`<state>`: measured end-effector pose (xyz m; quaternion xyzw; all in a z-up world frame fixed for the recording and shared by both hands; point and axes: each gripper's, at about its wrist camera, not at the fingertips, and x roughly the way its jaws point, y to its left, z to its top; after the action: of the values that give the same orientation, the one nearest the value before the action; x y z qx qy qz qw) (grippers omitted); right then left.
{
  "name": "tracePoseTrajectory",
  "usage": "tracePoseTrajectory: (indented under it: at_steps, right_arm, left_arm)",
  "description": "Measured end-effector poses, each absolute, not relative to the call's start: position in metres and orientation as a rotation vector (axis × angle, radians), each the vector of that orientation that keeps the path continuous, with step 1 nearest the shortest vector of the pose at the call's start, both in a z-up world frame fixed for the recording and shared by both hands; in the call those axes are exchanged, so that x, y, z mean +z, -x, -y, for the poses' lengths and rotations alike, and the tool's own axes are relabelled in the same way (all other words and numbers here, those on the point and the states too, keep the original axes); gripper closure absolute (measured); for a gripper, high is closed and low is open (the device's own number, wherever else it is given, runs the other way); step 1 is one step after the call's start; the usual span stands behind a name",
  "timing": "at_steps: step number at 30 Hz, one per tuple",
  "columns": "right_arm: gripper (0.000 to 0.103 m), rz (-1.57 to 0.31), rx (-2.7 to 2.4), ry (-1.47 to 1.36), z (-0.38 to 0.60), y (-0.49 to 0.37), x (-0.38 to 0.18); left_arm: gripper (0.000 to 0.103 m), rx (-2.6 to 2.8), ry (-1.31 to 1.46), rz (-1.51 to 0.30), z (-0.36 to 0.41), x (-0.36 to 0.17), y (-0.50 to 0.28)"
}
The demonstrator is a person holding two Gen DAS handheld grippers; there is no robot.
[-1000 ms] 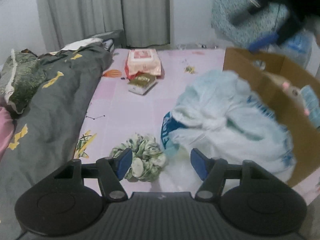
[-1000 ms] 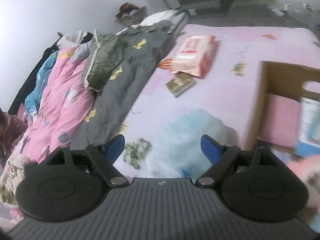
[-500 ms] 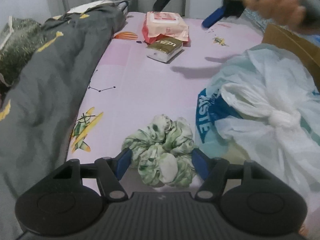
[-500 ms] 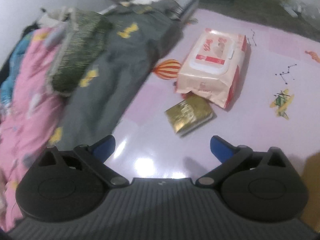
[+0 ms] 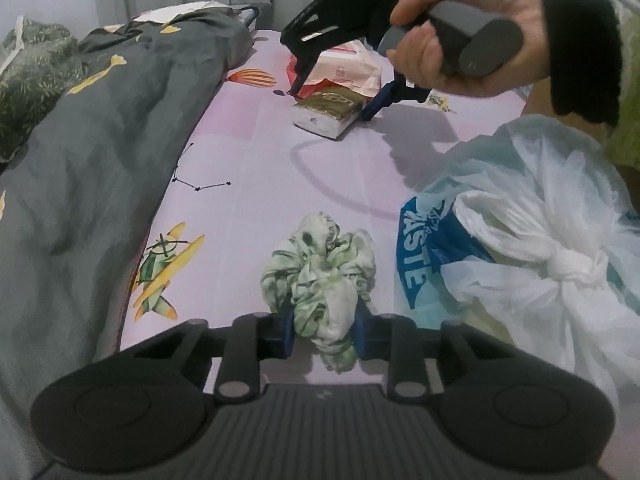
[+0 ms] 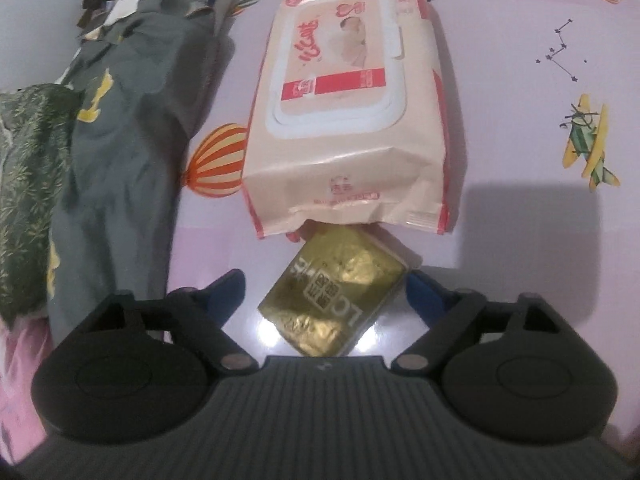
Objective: Organize soft objects
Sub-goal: 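Grasp the gold packet with the right tool while the left tool grasps the green scrunchie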
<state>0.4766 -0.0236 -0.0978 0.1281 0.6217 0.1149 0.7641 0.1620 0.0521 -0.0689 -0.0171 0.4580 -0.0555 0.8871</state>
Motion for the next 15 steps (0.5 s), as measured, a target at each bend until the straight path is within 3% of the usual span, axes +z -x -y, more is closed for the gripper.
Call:
tracePoseTrajectory:
  at_steps: [4, 5, 15]
  right_arm:
    - [0.03, -1.304, 0.241, -0.207, 0.013, -0.475, -0.097]
    - [0.037, -1.292, 0.235, -0.184, 0.011, -0.473, -0.096]
    - [0.046, -1.292, 0.288, -0.276, 0.036, -0.457, -0.086]
  left_arm:
    - [0.08, -0.118, 0.056, -0.954, -0.055, -0.068, -0.162]
    - [0.08, -0.118, 0.061, -0.954, -0.055, -0.067, -0.161]
    - [0.083, -0.101, 0.097, -0.94, -0.061, -0.058, -0.155]
